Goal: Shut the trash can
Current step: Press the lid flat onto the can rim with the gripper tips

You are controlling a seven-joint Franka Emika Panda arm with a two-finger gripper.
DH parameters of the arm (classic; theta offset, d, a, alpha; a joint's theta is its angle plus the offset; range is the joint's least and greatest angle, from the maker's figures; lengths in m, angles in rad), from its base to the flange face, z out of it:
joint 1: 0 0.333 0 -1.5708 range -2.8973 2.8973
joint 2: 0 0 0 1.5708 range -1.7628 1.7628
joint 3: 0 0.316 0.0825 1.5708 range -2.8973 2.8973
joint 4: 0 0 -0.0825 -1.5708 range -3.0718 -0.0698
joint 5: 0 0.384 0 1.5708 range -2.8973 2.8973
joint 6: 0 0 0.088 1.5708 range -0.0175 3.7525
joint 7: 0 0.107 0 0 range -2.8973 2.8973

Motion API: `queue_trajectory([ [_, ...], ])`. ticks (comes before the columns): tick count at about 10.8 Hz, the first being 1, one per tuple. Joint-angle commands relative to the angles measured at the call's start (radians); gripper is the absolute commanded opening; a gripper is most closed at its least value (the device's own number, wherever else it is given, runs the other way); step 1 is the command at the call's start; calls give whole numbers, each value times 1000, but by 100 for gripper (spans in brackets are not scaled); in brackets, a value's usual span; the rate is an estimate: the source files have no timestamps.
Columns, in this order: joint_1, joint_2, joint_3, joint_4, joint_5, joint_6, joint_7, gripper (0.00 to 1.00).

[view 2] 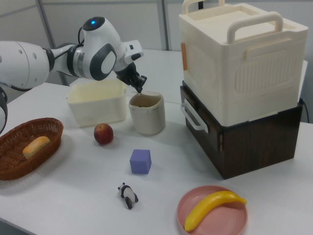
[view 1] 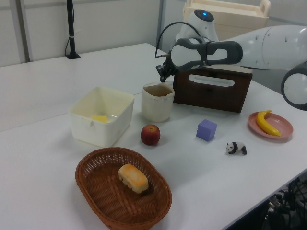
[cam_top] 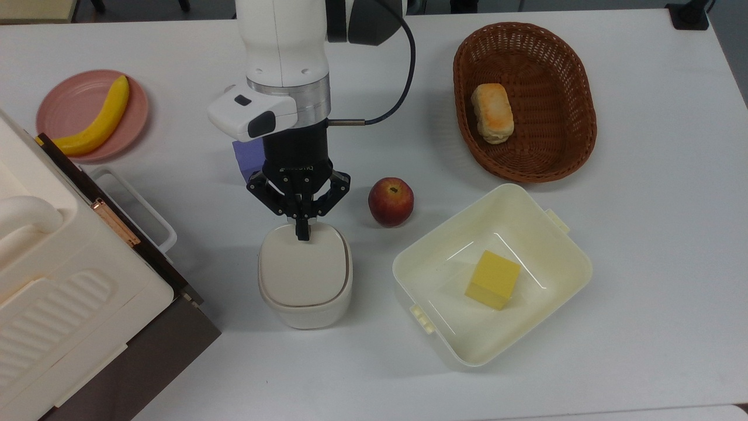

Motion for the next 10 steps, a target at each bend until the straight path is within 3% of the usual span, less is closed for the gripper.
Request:
queue_trajectory([
  [1, 6, -44, 1, -70, -14, 9, -19, 0],
  [10, 18, 34, 1, -59, -31, 9, -16, 0],
])
